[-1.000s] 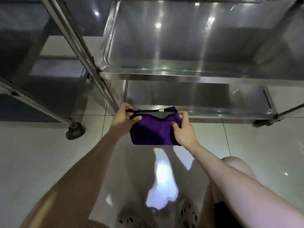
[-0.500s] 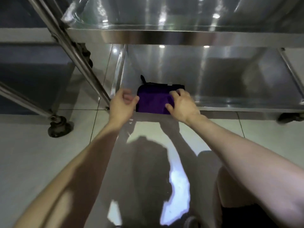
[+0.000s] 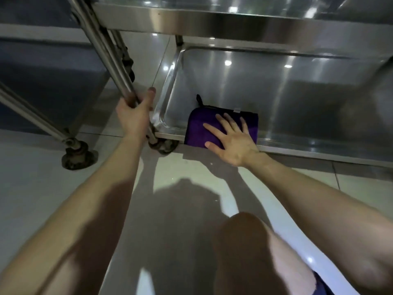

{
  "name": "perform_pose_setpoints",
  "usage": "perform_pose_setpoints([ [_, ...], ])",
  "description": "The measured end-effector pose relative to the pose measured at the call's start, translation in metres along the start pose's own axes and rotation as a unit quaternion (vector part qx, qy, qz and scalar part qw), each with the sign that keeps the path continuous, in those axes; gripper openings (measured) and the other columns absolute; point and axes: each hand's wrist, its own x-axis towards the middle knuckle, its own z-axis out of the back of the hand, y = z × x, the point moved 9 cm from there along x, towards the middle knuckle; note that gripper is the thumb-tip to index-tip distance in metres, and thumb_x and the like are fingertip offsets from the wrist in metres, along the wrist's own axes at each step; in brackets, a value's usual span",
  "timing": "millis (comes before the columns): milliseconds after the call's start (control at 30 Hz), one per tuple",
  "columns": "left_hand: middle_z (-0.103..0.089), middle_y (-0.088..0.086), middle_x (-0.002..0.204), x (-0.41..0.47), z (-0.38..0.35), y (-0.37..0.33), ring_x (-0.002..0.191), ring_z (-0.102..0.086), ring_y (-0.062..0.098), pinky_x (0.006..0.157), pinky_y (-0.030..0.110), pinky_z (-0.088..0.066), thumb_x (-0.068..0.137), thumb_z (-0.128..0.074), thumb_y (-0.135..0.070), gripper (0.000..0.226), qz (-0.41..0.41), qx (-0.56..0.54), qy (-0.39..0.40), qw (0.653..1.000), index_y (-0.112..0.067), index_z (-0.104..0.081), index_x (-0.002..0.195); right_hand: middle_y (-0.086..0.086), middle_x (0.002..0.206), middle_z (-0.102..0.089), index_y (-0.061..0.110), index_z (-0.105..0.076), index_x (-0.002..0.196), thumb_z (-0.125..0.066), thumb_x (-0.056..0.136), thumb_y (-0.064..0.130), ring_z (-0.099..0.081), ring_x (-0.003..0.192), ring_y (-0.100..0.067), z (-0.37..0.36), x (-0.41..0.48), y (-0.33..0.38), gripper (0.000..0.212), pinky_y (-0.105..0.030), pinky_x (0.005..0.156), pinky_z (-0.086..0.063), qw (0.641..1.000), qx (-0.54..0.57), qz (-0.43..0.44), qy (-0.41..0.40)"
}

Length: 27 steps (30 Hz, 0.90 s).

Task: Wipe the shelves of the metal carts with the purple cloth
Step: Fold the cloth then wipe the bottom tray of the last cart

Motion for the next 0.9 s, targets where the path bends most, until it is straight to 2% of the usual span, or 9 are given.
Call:
perform_pose_setpoints([
  [33, -0.069, -0.004, 0.082, 0.001, -0.003, 0.002, 0.070, -0.069, 0.005, 0.077, 0.030, -0.063, 0.097, -0.083, -0.037, 0.025, 0.003, -0.017, -0.016, 1.000, -0.016, -0.069, 0.100, 0.002, 0.182, 0.007, 0.057, -0.002, 0.167, -0.011, 0.103, 0.081, 0.017, 0.166, -0.022, 0.000, 0.003, 0.000, 0.069, -0.064, 0.129, 0.012, 1.000, 0.003, -0.001, -0.011],
  [100, -0.061, 0.003, 0.069, 0.002, -0.006, 0.005, 0.057, -0.059, 0.010, 0.062, 0.029, -0.054, 0.101, -0.077, -0.033, 0.029, 0.005, -0.037, -0.043, 0.998, -0.017, -0.062, 0.082, 0.003, 0.181, 0.008, 0.061, -0.002, 0.165, -0.005, 0.100, 0.084, 0.019, 0.165, -0.021, 0.001, 0.018, 0.003, 0.069, -0.064, 0.128, 0.015, 1.000, 0.021, 0.005, -0.018],
  [200, -0.056, 0.012, 0.074, 0.004, -0.004, 0.007, 0.060, -0.056, 0.015, 0.062, 0.030, -0.050, 0.101, -0.076, -0.033, 0.032, 0.001, -0.052, -0.054, 0.997, -0.017, -0.058, 0.080, 0.002, 0.181, 0.014, 0.065, 0.001, 0.163, -0.002, 0.098, 0.086, 0.022, 0.165, -0.022, 0.004, 0.053, 0.025, 0.068, -0.064, 0.126, 0.020, 0.999, 0.033, 0.026, -0.004],
  [367, -0.058, 0.002, 0.060, 0.001, -0.001, 0.004, 0.049, -0.058, 0.008, 0.053, 0.021, -0.051, 0.102, -0.074, -0.030, 0.032, -0.023, -0.033, -0.041, 0.998, -0.008, -0.064, 0.080, 0.004, 0.179, 0.021, 0.066, 0.003, 0.161, -0.004, 0.093, 0.089, 0.028, 0.163, -0.021, -0.002, 0.100, 0.063, 0.072, -0.060, 0.121, 0.030, 0.997, 0.063, 0.036, 0.010],
  [433, -0.058, -0.004, 0.055, 0.001, 0.001, 0.006, 0.048, -0.058, 0.007, 0.051, 0.019, -0.050, 0.103, -0.073, -0.028, 0.033, -0.027, -0.029, -0.037, 0.999, -0.010, -0.063, 0.076, 0.005, 0.179, 0.020, 0.066, 0.002, 0.161, -0.006, 0.093, 0.090, 0.027, 0.163, -0.020, -0.001, 0.117, 0.067, 0.073, -0.058, 0.120, 0.032, 0.997, 0.058, 0.044, -0.002],
  [567, -0.056, -0.004, 0.054, 0.003, 0.001, 0.009, 0.049, -0.056, 0.011, 0.050, 0.022, -0.048, 0.102, -0.071, -0.024, 0.036, -0.039, -0.027, -0.040, 0.998, -0.017, -0.057, 0.069, 0.005, 0.181, 0.010, 0.065, -0.006, 0.163, -0.012, 0.094, 0.091, 0.016, 0.166, -0.019, 0.017, 0.171, 0.041, 0.074, -0.059, 0.125, 0.025, 0.997, 0.065, 0.028, -0.033],
  [700, -0.048, 0.011, 0.061, 0.006, -0.004, 0.010, 0.052, -0.048, 0.020, 0.049, 0.027, -0.041, 0.100, -0.069, -0.026, 0.043, -0.063, -0.044, -0.047, 0.996, 0.001, -0.054, 0.070, -0.001, 0.181, 0.012, 0.059, -0.009, 0.166, -0.014, 0.095, 0.089, 0.013, 0.166, -0.026, 0.041, 0.235, -0.004, 0.077, -0.068, 0.125, 0.017, 0.996, 0.056, -0.058, -0.040],
  [833, -0.049, 0.005, 0.060, 0.014, -0.011, 0.008, 0.051, -0.050, 0.015, 0.050, 0.028, -0.045, 0.098, -0.070, -0.025, 0.030, -0.074, -0.054, -0.046, 0.995, -0.011, -0.056, 0.076, 0.000, 0.181, 0.014, 0.059, -0.001, 0.166, -0.014, 0.096, 0.086, 0.015, 0.166, -0.032, 0.047, 0.268, -0.010, 0.075, -0.075, 0.122, 0.016, 0.996, 0.037, -0.078, -0.021],
  [900, -0.051, 0.005, 0.061, 0.015, -0.012, 0.008, 0.052, -0.052, 0.016, 0.051, 0.028, -0.049, 0.099, -0.070, -0.025, 0.027, -0.078, -0.056, -0.051, 0.994, -0.011, -0.058, 0.080, -0.001, 0.181, 0.014, 0.059, -0.001, 0.166, -0.014, 0.098, 0.083, 0.015, 0.165, -0.034, 0.046, 0.265, -0.006, 0.073, -0.076, 0.121, 0.018, 0.996, 0.038, -0.080, -0.016],
])
